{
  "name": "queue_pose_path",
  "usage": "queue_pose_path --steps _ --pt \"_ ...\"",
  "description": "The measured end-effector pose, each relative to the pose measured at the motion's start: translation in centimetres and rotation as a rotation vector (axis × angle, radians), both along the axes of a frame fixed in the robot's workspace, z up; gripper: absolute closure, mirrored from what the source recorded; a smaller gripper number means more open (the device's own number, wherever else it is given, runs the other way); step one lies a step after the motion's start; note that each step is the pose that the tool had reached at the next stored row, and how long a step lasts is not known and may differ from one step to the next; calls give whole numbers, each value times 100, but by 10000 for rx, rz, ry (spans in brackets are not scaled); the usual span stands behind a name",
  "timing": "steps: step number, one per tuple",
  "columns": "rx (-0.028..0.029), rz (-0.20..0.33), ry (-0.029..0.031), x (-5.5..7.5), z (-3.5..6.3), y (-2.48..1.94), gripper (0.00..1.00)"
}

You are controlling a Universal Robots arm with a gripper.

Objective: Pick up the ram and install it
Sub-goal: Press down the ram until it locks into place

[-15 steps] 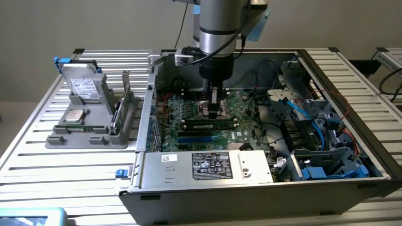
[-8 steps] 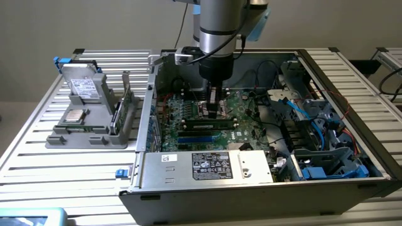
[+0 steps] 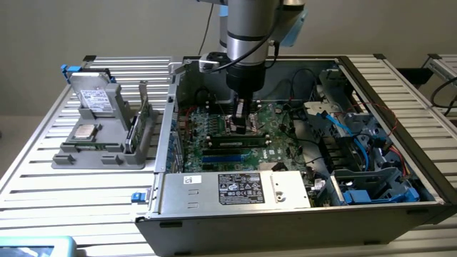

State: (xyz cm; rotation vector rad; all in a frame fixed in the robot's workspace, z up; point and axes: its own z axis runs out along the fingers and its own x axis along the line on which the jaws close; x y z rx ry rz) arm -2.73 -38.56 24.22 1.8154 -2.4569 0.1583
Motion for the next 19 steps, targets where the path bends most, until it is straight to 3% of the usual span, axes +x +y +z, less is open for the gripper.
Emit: queue_pose_path --steps 2,8,19 --pt "3 -154 -101 0 0 0 89" --pt "-1 -783 -302 0 0 0 89" --pt "-19 -2184 -385 0 1 0 89"
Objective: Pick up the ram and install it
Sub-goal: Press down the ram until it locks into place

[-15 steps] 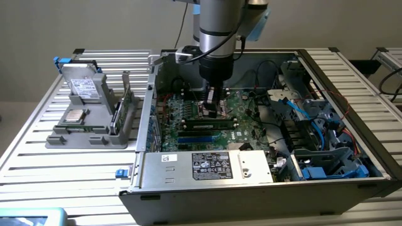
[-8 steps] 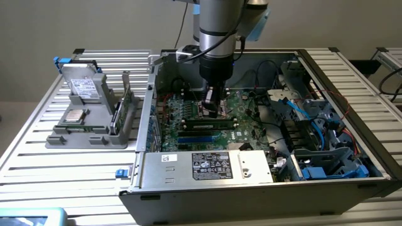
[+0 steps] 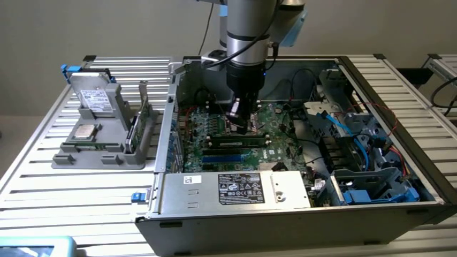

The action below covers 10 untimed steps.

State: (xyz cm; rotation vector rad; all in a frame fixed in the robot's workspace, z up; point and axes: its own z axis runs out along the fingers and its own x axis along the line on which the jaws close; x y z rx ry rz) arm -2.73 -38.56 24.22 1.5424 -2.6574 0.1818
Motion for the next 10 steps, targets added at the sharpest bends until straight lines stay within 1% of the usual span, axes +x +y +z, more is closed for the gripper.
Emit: queue_pose_path --steps 10 --pt "0 -1346 -63 0 0 0 89"
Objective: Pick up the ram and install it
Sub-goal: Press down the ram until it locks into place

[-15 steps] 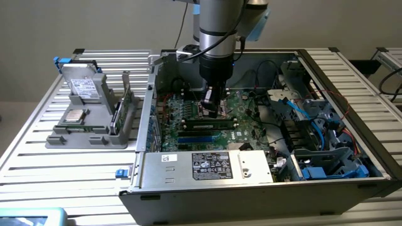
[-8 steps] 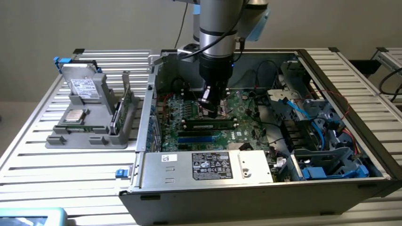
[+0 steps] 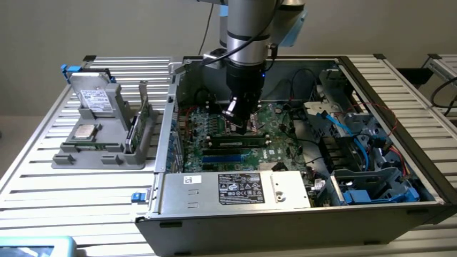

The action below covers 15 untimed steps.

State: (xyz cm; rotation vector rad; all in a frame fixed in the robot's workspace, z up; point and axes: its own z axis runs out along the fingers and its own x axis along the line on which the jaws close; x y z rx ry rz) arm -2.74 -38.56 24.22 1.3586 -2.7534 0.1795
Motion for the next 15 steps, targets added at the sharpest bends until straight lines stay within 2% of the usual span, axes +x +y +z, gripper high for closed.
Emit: queue_pose_path --steps 9,15 --pt "1 -1201 -64 0 0 0 89" --pt "3 -1906 -149 0 0 0 89"
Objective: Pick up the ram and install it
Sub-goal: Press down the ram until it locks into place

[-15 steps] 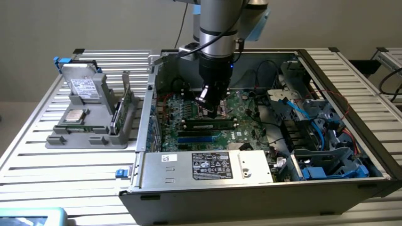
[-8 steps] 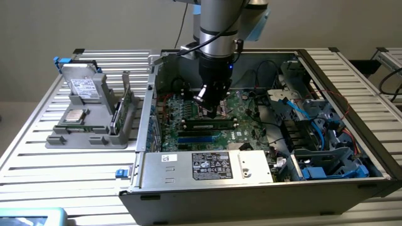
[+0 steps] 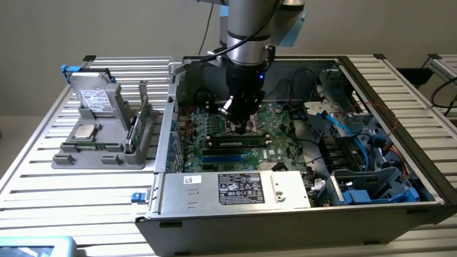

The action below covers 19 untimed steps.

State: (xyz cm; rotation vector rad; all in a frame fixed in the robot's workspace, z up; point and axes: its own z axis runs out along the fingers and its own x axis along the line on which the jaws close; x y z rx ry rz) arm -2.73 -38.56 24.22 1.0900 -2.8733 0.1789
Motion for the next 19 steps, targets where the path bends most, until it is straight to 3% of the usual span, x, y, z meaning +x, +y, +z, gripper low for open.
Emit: queue_pose_path --steps 6,9,12,19 --pt "-15 -370 -43 1 8 -1 89" --pt "-69 -473 -65 1 15 -1 89" --pt "-147 -610 -152 1 17 0 89" --pt "-157 -1284 -274 1 17 0 89"
